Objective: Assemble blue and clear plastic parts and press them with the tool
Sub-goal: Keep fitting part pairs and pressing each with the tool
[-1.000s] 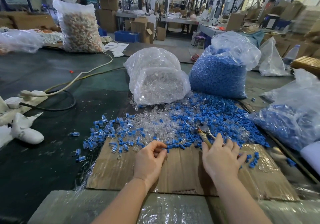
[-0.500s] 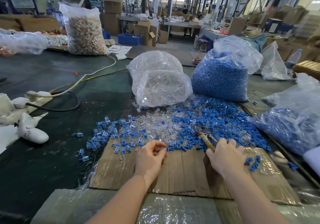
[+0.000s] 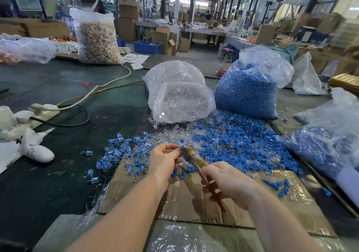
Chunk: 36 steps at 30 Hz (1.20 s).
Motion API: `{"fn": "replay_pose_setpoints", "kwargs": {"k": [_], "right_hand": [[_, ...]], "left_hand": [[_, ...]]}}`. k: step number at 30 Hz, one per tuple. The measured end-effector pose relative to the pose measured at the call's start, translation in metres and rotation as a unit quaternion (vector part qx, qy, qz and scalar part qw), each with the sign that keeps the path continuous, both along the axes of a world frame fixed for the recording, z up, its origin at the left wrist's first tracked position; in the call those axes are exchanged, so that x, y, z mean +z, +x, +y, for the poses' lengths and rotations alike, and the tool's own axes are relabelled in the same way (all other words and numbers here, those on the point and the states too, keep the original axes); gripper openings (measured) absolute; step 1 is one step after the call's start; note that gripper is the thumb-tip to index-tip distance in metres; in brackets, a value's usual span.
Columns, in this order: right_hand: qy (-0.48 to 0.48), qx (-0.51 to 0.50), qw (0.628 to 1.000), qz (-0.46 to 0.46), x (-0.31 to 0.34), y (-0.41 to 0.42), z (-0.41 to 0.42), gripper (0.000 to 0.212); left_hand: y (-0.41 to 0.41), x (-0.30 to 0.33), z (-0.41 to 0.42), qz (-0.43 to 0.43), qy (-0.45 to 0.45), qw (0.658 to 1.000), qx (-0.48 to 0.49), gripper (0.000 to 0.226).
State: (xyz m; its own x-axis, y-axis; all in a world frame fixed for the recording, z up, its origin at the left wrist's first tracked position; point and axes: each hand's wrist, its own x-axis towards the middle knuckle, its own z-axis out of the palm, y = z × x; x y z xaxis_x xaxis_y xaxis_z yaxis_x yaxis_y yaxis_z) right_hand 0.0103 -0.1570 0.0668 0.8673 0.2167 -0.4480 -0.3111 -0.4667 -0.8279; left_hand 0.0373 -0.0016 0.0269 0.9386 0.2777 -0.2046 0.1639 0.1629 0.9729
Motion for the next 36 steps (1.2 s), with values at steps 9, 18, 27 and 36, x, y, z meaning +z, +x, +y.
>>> {"fn": "replay_pose_setpoints", "kwargs": {"k": [9, 18, 27, 36], "right_hand": [[0.019, 0.029, 0.999, 0.026, -0.0014, 0.0030, 0.0029, 0.017], [-0.011, 0.057, 0.998, 0.027, -0.0018, 0.0024, 0.0061, 0.022], [-0.037, 0.084, 0.996, 0.011, 0.0006, 0.0003, 0.0047, 0.025], [-0.060, 0.087, 0.994, -0.033, -0.0034, -0.0017, 0.0074, 0.021]], "left_hand": [[0.0013, 0.0013, 0.0034, 0.020, 0.024, 0.999, 0.040, 0.013], [0.0005, 0.0071, 0.0006, 0.027, 0.032, 0.998, 0.049, 0.016], [0.0014, 0.0071, 0.0001, 0.039, 0.048, 0.997, 0.051, 0.016], [0.0042, 0.0041, -0.0024, 0.044, 0.016, 0.998, 0.053, 0.015]]}}
